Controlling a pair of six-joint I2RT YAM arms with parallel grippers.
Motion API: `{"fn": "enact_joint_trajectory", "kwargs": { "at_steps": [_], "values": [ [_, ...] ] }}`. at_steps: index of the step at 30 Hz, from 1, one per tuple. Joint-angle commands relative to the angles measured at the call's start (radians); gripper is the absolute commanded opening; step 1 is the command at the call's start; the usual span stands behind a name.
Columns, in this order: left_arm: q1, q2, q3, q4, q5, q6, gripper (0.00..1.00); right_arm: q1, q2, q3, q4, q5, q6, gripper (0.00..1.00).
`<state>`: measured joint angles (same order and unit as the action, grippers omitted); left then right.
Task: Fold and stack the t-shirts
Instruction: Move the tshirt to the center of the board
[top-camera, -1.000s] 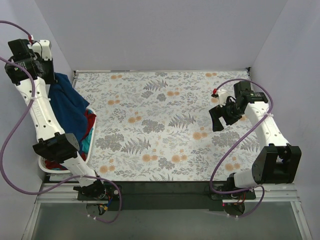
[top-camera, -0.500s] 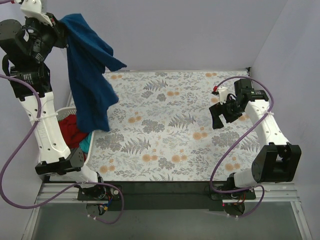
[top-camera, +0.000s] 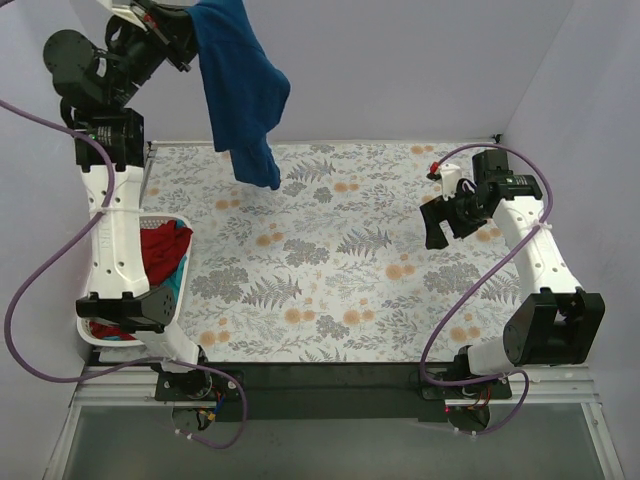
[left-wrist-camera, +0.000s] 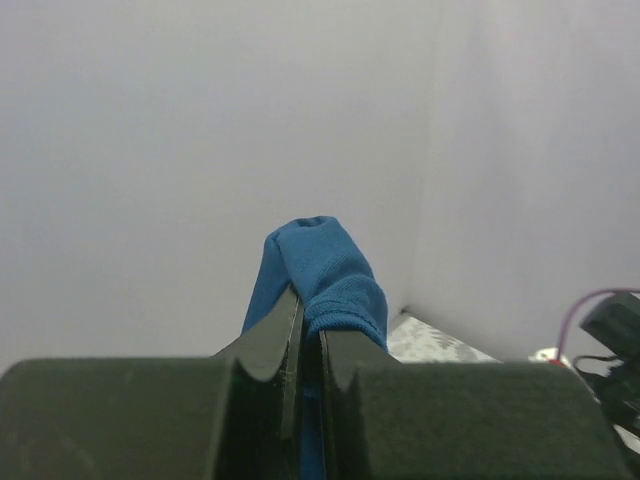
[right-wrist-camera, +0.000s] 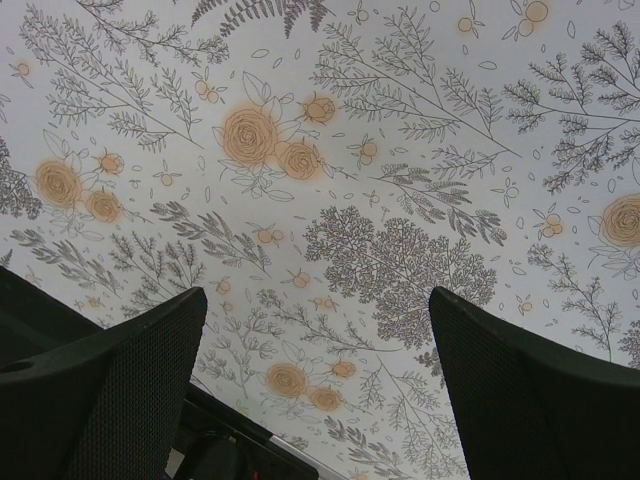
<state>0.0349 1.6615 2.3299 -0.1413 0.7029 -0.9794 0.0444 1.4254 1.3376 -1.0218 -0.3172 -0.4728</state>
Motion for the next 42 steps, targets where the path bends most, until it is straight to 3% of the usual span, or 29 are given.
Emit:
{"fn": "enact_joint_trajectory", "kwargs": {
  "at_steps": [1, 8, 14, 15, 16, 18, 19, 23, 29, 38, 42],
  "values": [
    [-0.079, 0.006, -0.038, 0.075, 0.032, -0.053, 0.0, -0.009, -0.005, 0.044, -0.001, -0.02, 0.016, 0.98],
    [-0.202, -0.049, -0.251, 0.095, 0.076, -0.079, 0.0, -0.011, 0.015, 0.046, 0.0, -0.045, 0.025, 0.98],
    [-0.225, -0.08, -0.355, 0.114, 0.134, -0.193, 0.0, -0.012, 0.017, 0.043, 0.003, -0.074, 0.025, 0.98],
    [-0.224, -0.109, -0.454, 0.108, 0.18, -0.179, 0.06, -0.012, 0.014, 0.037, 0.002, -0.079, 0.023, 0.98],
    [-0.224, -0.138, -0.51, 0.089, 0.197, -0.11, 0.21, -0.012, 0.01, 0.032, 0.002, -0.086, 0.017, 0.98],
    [-0.224, -0.237, -0.675, -0.03, 0.199, 0.014, 0.63, -0.012, -0.005, 0.023, 0.002, -0.095, 0.01, 0.98],
    [-0.224, -0.264, -0.728, -0.088, 0.173, 0.075, 0.91, -0.012, -0.011, 0.015, 0.002, -0.102, 0.005, 0.98],
    [-0.211, -0.356, -0.897, -0.402, 0.067, 0.366, 0.92, -0.011, -0.029, 0.002, 0.005, -0.135, -0.009, 0.98],
    [-0.21, -0.379, -1.066, -0.621, 0.033, 0.462, 0.91, 0.021, 0.024, -0.017, 0.034, -0.207, 0.008, 0.98],
    [-0.21, -0.304, -1.287, -0.623, 0.004, 0.473, 0.86, 0.19, 0.24, 0.046, 0.084, -0.203, 0.048, 0.98],
    [-0.21, -0.241, -1.328, -0.561, -0.092, 0.441, 0.83, 0.273, 0.363, 0.101, 0.117, -0.203, 0.098, 0.94]
  ]
}}
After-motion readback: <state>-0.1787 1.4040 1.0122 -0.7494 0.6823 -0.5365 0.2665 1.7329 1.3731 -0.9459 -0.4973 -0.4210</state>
